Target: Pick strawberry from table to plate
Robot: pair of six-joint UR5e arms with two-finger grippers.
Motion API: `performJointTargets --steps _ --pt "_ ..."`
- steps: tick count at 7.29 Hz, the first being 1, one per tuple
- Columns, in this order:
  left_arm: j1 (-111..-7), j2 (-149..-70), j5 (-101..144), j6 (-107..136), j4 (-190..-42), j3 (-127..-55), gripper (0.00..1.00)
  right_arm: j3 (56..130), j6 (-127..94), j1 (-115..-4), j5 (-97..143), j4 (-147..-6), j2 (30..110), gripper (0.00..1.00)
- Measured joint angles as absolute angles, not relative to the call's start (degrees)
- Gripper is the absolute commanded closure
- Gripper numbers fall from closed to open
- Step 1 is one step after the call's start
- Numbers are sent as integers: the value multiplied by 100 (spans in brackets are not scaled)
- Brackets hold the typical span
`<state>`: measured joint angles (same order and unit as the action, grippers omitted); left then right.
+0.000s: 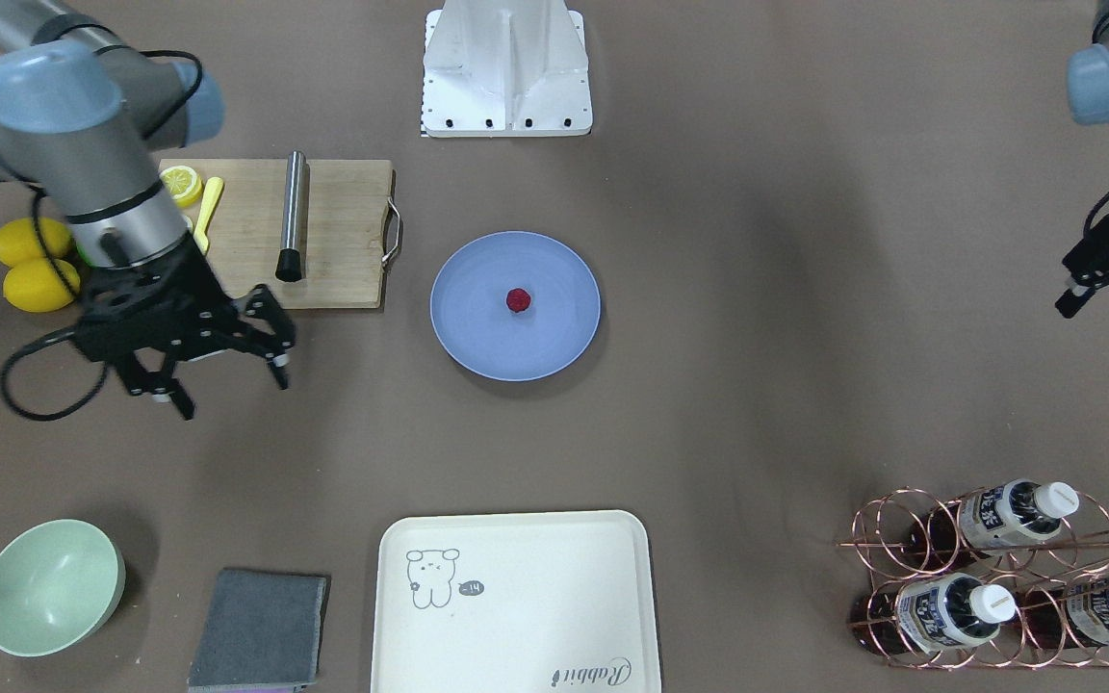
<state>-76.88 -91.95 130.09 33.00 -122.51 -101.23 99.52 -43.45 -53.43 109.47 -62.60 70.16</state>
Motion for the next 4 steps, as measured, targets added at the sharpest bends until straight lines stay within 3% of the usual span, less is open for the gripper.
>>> performJointTargets --steps 4 --pt "-8507 -8903 13206 2232 -11786 -10060 3 9056 -2260 -8229 13374 -6241 8258 0"
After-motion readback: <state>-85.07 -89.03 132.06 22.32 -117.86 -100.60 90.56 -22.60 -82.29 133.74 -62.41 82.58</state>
